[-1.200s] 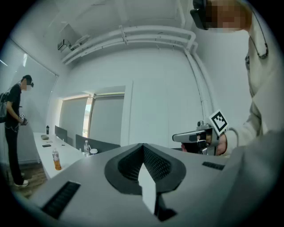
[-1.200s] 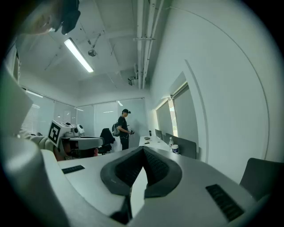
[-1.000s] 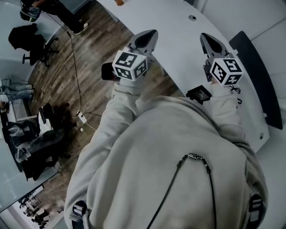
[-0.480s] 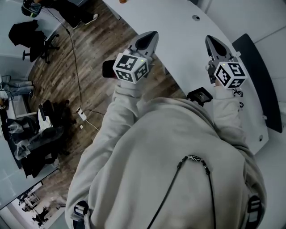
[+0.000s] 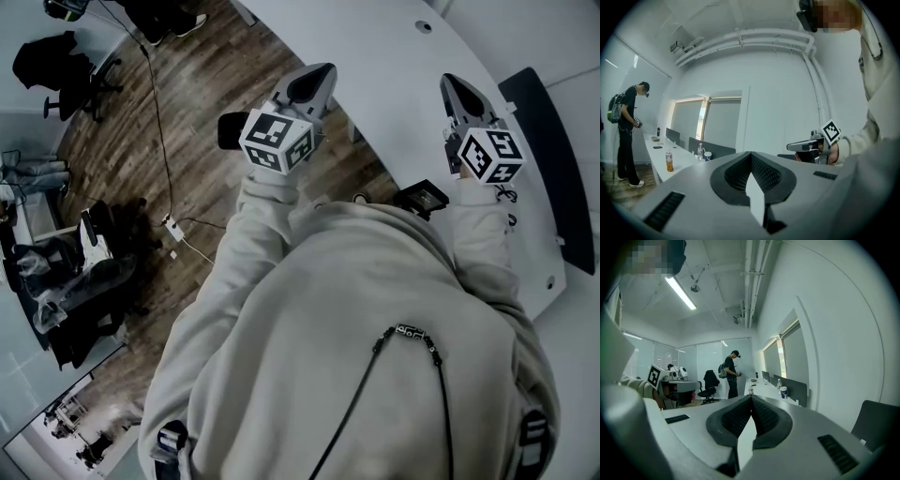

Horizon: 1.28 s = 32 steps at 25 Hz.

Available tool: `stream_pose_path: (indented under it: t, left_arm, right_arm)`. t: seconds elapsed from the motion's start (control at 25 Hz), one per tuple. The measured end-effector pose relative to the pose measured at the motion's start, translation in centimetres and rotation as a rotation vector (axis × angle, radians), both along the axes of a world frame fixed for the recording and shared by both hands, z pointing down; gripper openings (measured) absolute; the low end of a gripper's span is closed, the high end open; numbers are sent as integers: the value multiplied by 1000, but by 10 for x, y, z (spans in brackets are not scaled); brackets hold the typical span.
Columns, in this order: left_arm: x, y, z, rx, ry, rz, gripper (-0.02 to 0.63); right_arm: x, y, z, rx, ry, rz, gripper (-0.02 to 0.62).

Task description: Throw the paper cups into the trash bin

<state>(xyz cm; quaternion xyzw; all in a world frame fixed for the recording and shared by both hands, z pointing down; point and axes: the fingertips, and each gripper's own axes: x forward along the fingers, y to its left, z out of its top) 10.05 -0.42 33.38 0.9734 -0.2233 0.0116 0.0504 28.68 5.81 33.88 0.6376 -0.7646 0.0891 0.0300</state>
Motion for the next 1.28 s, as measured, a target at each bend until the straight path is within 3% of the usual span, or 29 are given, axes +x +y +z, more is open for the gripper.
stream_pose_path:
  t: [0.28,0.48,0.72,0.92,1.12,1.28]
  left_arm:
    - [-21,-30,16,-24,6,44,2]
    - [4,-22,21,-4,-26,181,0]
    - [80,10,30,26,-56,385,2]
    - [155,25,19,42,-39,445,2]
    - [237,45,7,66,-56,518,2]
    - [268,47,12,55,-91,521,2]
  right_arm:
    - [13,-1,-1,-14,38,120,18]
    - [53,48,-6,-52,78,292,18]
    - [103,110,4,-57,65,441,18]
    - [151,148,1,-37,39,510,18]
    - [190,161,4,-55,68,460,18]
    - [208,149,15,-85,64,387,18]
